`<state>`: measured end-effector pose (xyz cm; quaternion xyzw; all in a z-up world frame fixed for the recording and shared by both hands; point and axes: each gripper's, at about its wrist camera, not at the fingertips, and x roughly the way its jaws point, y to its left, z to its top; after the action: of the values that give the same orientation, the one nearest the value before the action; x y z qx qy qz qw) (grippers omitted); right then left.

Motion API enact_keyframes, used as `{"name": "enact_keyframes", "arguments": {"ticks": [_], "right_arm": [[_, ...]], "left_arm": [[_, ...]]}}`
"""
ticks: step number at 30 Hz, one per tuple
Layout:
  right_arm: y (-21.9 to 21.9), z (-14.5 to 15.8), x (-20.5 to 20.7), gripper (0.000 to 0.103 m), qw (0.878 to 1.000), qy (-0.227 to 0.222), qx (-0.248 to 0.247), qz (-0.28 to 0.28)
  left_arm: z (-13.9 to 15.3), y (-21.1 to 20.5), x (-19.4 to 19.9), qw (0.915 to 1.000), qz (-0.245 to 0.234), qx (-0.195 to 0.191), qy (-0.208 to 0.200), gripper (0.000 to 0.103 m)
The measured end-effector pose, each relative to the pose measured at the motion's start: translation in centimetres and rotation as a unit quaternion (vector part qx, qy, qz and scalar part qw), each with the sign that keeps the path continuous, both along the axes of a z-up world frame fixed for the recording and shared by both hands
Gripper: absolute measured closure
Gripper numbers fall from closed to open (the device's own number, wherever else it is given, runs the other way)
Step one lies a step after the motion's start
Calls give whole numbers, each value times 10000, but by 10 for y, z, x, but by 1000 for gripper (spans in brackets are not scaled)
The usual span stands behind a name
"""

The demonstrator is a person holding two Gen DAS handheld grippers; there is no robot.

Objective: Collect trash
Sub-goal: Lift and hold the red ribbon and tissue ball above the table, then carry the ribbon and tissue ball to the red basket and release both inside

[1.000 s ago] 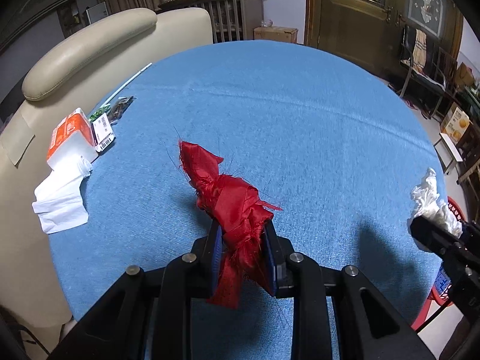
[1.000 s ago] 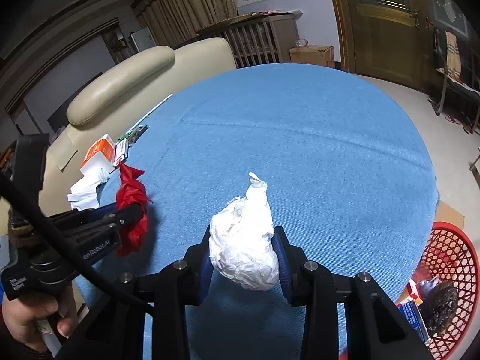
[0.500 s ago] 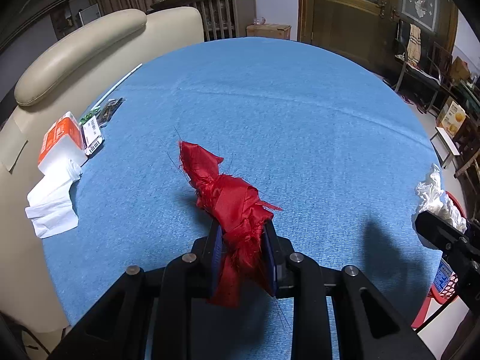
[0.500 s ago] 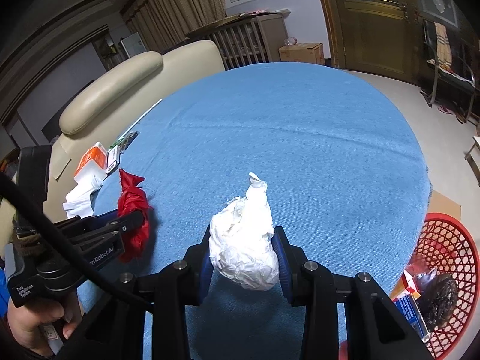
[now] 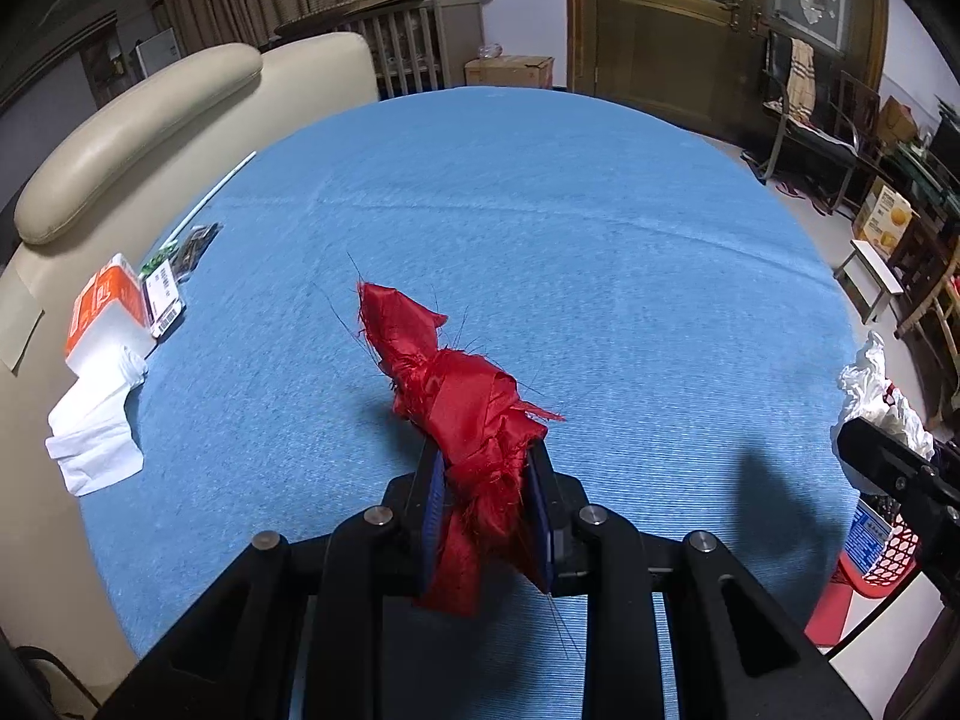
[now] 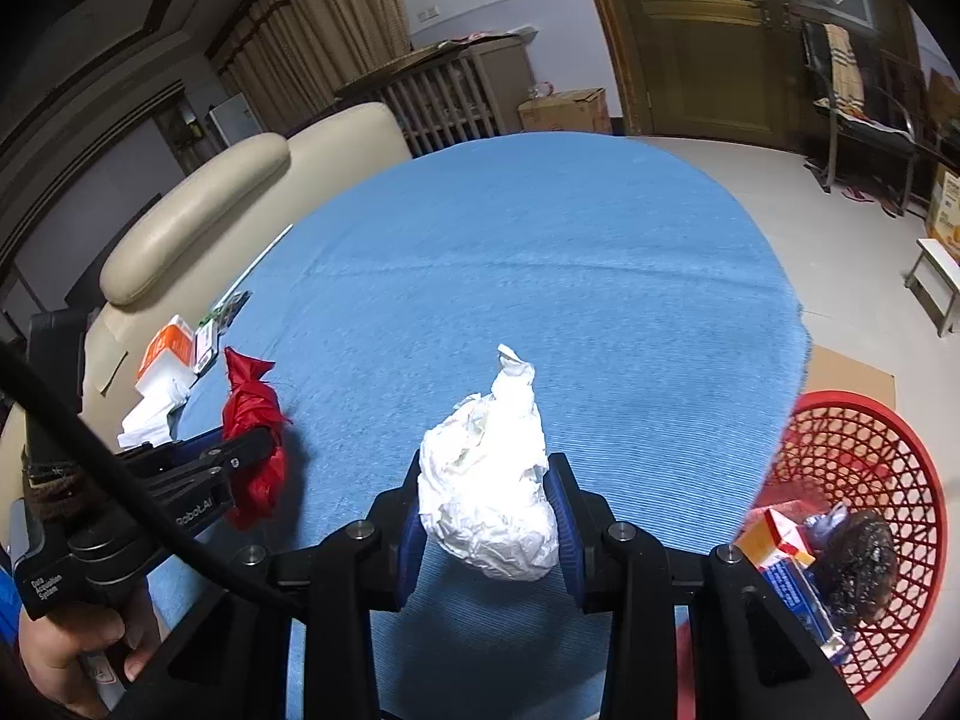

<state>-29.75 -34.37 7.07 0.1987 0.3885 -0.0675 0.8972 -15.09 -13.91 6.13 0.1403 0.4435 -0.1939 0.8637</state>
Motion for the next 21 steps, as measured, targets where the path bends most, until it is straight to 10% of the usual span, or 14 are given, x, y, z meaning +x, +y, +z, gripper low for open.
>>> {"name": "enact_keyframes", "arguments": {"ticks": [21], "right_arm": [[-120,-14,-110,64,9853,141,116,-1699]], "left_arm": [[20,-101,-61,9892,-1451,-101,-168,76]]}}
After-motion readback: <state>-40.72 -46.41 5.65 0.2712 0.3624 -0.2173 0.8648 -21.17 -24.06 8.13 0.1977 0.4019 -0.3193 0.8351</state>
